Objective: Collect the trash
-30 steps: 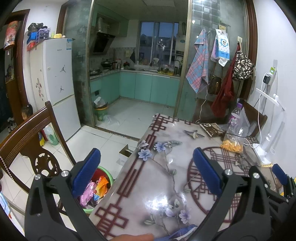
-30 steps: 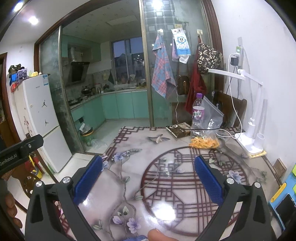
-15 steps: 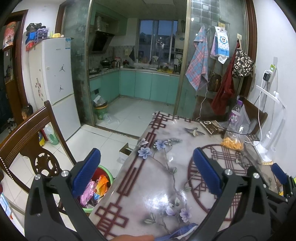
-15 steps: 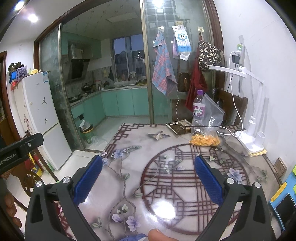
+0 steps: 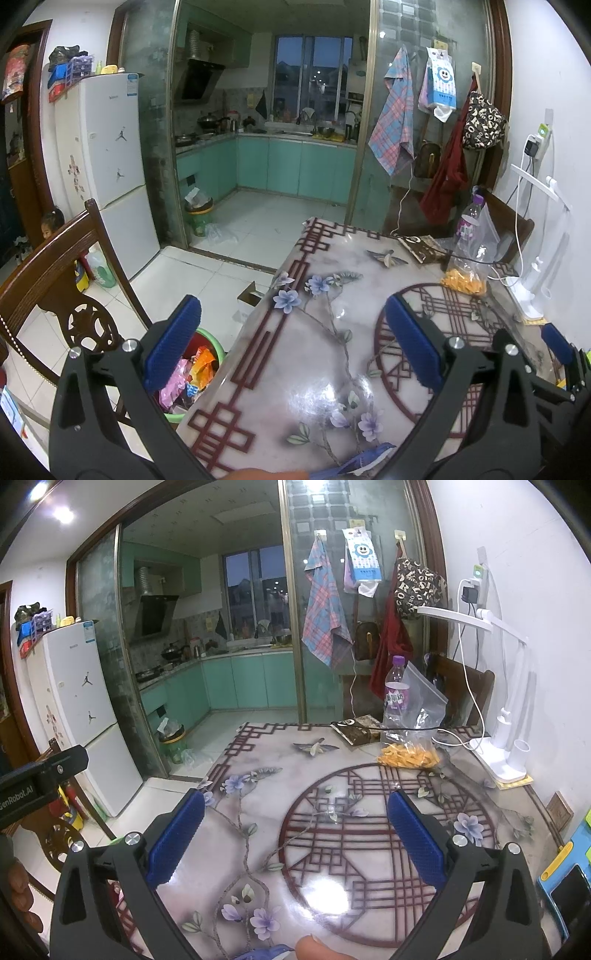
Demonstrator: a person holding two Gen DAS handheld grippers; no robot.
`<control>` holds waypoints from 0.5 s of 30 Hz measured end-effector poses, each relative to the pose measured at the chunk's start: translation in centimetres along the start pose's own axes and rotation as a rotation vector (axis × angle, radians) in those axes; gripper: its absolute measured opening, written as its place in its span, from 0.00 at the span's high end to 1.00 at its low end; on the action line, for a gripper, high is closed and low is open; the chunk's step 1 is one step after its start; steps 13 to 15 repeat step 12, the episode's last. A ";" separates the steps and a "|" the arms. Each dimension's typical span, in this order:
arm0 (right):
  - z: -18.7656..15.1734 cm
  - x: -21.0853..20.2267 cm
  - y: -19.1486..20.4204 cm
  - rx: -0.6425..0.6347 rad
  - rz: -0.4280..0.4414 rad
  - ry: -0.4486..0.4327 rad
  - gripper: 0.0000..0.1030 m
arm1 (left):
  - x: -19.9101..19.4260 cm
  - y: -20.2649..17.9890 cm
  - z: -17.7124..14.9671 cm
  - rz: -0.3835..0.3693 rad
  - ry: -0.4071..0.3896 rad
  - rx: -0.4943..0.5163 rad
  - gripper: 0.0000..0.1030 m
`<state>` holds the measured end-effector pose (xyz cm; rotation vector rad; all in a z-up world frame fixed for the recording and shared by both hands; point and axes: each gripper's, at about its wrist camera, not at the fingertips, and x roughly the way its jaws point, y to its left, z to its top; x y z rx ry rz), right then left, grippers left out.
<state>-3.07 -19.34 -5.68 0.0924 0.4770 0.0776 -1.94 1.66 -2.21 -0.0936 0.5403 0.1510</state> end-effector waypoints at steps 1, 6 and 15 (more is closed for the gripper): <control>0.0 0.0 -0.1 0.001 0.000 0.001 0.07 | 0.1 0.0 0.0 -0.002 0.004 0.001 0.05; -0.2 0.8 -0.6 0.007 -0.010 0.023 0.07 | 1.4 -0.7 -0.4 -0.024 0.037 0.022 0.05; -2.0 3.3 -3.4 0.023 -0.084 0.106 0.07 | 6.9 -3.0 -3.6 -0.063 0.173 0.061 0.05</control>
